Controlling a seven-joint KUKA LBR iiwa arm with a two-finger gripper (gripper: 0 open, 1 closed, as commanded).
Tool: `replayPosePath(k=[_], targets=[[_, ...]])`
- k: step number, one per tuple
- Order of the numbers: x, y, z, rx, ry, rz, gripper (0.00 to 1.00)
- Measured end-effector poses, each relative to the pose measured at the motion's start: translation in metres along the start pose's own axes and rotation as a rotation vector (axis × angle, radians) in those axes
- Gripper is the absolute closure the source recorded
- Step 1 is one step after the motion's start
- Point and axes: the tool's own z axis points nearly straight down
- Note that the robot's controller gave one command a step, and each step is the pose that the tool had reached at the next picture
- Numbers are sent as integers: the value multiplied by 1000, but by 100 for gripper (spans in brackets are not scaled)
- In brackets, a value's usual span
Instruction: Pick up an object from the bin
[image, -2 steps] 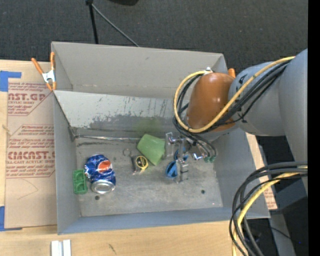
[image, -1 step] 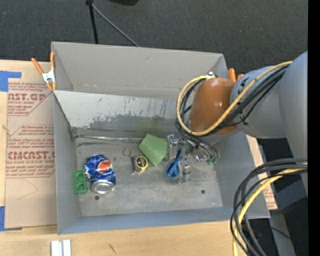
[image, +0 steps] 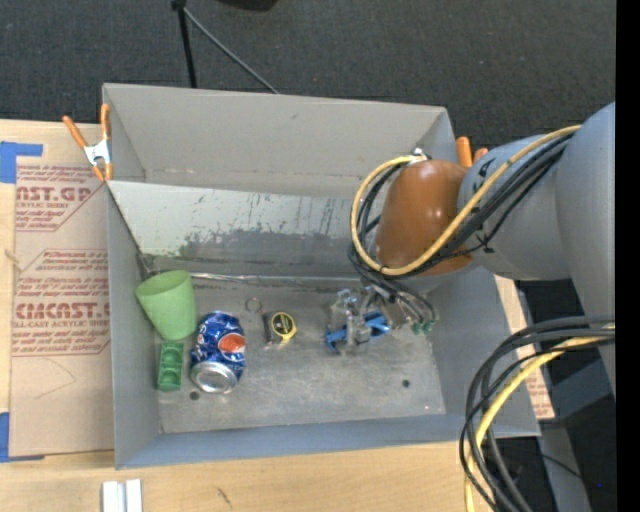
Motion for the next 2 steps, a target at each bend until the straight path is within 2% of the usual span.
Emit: replayPosePath(k=[1, 2], targets=[[46, -25, -92, 1, 3, -19, 100], [74, -43, -305, 3, -1, -55, 100]])
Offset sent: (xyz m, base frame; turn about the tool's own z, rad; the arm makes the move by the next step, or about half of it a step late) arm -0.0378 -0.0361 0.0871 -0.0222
